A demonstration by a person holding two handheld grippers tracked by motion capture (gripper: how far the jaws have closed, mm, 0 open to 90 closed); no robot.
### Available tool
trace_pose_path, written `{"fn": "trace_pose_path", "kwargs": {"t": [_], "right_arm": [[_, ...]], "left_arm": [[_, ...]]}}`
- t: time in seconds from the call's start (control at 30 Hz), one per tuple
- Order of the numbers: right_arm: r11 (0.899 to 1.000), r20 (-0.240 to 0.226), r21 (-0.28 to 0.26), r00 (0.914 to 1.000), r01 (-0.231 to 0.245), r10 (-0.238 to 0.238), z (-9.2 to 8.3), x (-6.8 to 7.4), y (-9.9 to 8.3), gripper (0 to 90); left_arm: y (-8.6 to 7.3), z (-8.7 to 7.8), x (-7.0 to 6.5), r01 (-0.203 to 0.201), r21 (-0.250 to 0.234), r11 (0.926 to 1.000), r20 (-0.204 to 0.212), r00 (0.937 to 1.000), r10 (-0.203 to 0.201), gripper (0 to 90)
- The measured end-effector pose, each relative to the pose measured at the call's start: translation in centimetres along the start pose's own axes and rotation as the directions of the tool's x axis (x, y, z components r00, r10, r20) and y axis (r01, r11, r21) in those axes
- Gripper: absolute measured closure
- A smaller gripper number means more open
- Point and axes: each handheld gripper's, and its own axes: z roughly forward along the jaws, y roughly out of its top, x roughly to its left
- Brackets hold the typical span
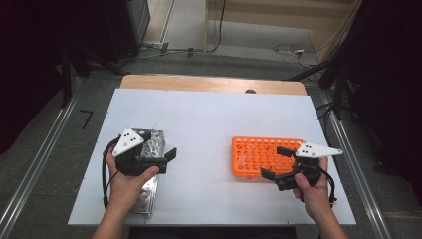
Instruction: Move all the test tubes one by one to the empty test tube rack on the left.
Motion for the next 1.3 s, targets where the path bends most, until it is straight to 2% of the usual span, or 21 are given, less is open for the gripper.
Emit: {"fn": "trace_pose_path", "kwargs": {"t": [0.2,0.47,0.7,0.77,0.93,1.17,1.3], "right_arm": [[1.000,0.031,0.005,0.9995,-0.010,0.010,0.5,-0.2,1.0,0.0],[0.999,0.064,0.035,0.9976,-0.027,0.025,2.1,-1.0,1.8,0.0],[0.999,0.061,0.045,0.9978,-0.028,0.025,3.3,-2.1,2.0,3.1],[0.999,0.046,0.045,0.9986,-0.027,0.025,3.7,-2.4,2.0,4.5],[0.998,0.029,0.040,0.9989,-0.038,0.037,4.5,-2.4,1.7,13.6],[0.997,0.052,0.062,0.9980,-0.041,0.038,4.9,-2.4,0.8,29.3],[0.995,0.045,0.099,0.9986,-0.034,0.029,5.5,-2.4,0.4,41.0]], "left_arm": [[0.0,0.4,-0.6,-0.001,0.002,1.0000,0.041,0.9991,0.001,0.0],[0.1,1.1,-1.7,-0.013,0.008,0.9999,0.089,0.9959,0.012,0.0],[0.1,1.5,-2.3,0.016,0.008,0.9998,0.137,0.9905,-0.016,0.0],[0.1,1.6,-2.5,0.019,0.008,0.9998,0.153,0.9880,-0.020,0.0],[0.2,1.9,-3.3,0.006,0.012,0.9999,0.171,0.9853,-0.008,0.0],[0.1,2.7,-3.6,-0.004,0.034,0.9994,0.178,0.9840,-0.003,0.0],[0.1,2.9,-3.9,-0.010,0.042,0.9991,0.178,0.9840,0.003,0.0]]}}
